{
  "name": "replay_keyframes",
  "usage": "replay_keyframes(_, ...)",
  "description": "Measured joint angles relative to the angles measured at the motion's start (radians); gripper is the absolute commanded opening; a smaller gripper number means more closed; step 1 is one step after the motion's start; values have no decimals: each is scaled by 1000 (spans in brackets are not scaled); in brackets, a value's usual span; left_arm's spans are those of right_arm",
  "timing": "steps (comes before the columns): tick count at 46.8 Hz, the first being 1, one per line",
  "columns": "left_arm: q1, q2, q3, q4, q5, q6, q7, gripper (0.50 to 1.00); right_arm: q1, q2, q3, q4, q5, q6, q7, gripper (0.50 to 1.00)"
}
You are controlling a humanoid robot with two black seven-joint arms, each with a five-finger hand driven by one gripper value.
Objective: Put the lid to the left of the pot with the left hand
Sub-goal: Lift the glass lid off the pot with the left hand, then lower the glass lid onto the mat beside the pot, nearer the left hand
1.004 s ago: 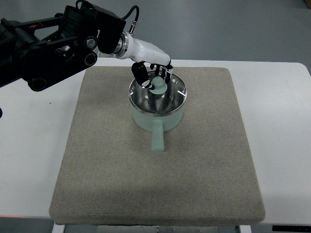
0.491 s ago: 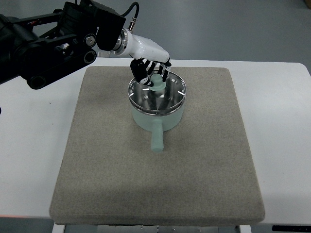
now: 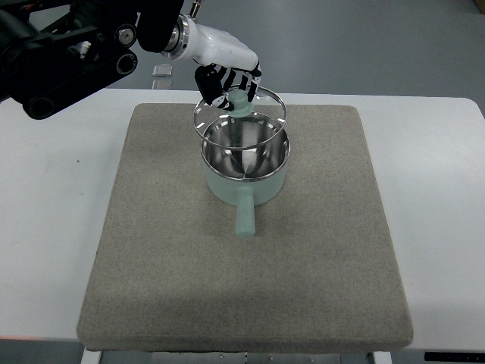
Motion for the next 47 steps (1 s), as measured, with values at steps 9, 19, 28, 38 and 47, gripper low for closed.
replay_keyframes(9,-9,97,0,-47,-1,0,0,500,0,0,0,0,0,0,0,921)
replay_keyframes(19,14,236,-3,-132,0,0,1,500,0,0,0,0,0,0,0,921)
replay_keyframes(28,73,303,-15,-148,1,0,2,500,0,0,0,0,0,0,0,921)
replay_keyframes(38,246,319,-140,-147,98,0,2,500,0,0,0,0,0,0,0,921)
replay_keyframes(47,324,312,-175,-133,144,0,1,500,0,0,0,0,0,0,0,924)
